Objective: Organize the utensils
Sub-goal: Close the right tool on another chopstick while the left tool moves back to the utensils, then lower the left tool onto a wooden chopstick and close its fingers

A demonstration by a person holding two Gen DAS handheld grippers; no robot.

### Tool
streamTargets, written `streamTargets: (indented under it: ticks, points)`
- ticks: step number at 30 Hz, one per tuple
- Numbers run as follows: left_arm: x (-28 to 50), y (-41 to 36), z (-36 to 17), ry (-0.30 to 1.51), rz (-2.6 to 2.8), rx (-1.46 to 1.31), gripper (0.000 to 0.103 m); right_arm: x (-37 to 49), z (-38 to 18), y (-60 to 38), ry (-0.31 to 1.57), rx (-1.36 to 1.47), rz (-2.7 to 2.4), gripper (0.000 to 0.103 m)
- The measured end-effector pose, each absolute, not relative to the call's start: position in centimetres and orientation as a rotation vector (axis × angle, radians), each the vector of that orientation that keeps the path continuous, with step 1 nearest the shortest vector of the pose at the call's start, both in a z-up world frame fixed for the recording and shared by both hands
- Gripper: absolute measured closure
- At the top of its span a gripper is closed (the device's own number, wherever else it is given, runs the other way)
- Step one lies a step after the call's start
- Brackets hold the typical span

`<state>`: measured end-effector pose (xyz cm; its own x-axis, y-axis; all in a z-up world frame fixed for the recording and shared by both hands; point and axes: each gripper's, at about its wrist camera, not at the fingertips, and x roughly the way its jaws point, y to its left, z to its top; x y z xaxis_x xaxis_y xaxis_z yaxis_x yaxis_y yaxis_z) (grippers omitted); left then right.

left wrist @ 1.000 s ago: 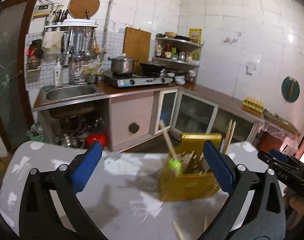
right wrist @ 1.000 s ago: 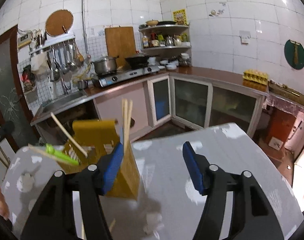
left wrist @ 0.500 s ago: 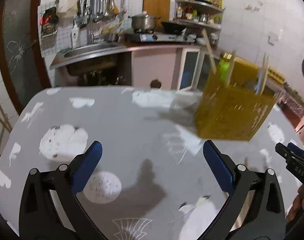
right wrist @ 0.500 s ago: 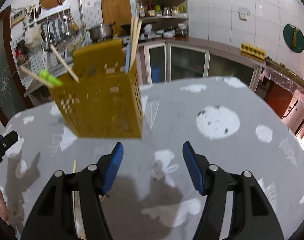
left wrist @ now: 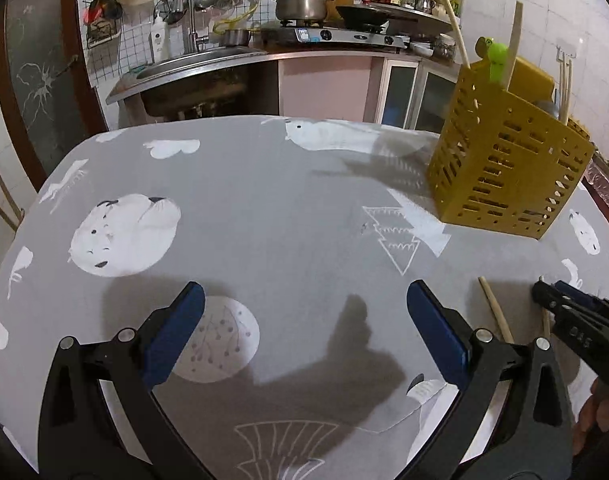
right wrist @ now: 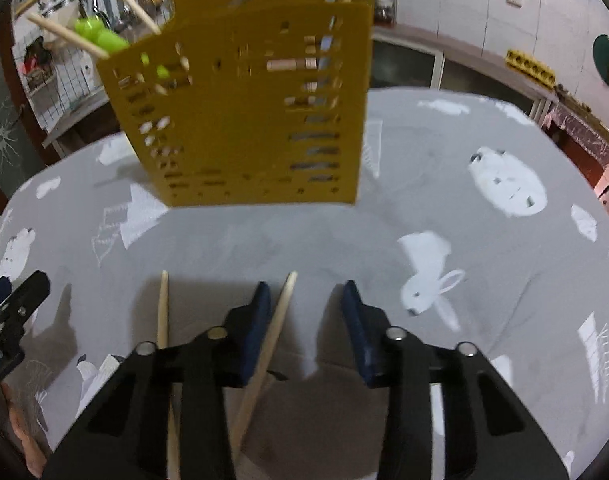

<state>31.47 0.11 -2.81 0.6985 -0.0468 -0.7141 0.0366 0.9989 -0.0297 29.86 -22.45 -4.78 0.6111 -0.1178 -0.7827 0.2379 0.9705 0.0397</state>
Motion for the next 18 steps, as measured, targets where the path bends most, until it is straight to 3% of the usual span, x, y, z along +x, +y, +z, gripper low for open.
streamTargets:
  ticks: [2, 3, 4, 18]
  points:
    - [31.4, -0.1, -2.8, 0.797, -0.049, -0.014, 0.005, 30.3, -4.8, -22.2, 0.896, 0.14, -0.202, 0.076]
    - [31.3, -0.3, -2.7, 0.796, -0.049, -0.014, 0.005, 30.4, -4.7, -22.3, 0.9, 0.147, -0.195, 0.087]
    - [31.3, -0.4, -2.7, 0.797, -0.048, -0.015, 0.005, 30.5, -4.6, -22.3, 0.905, 0.156, -0.188, 0.092]
    - [30.6, -4.9, -2.2, 0.85, -0.127, -0.037, 0.005, 28.0, -3.5, -27.7, 0.906, 0.153, -0.181, 0.098]
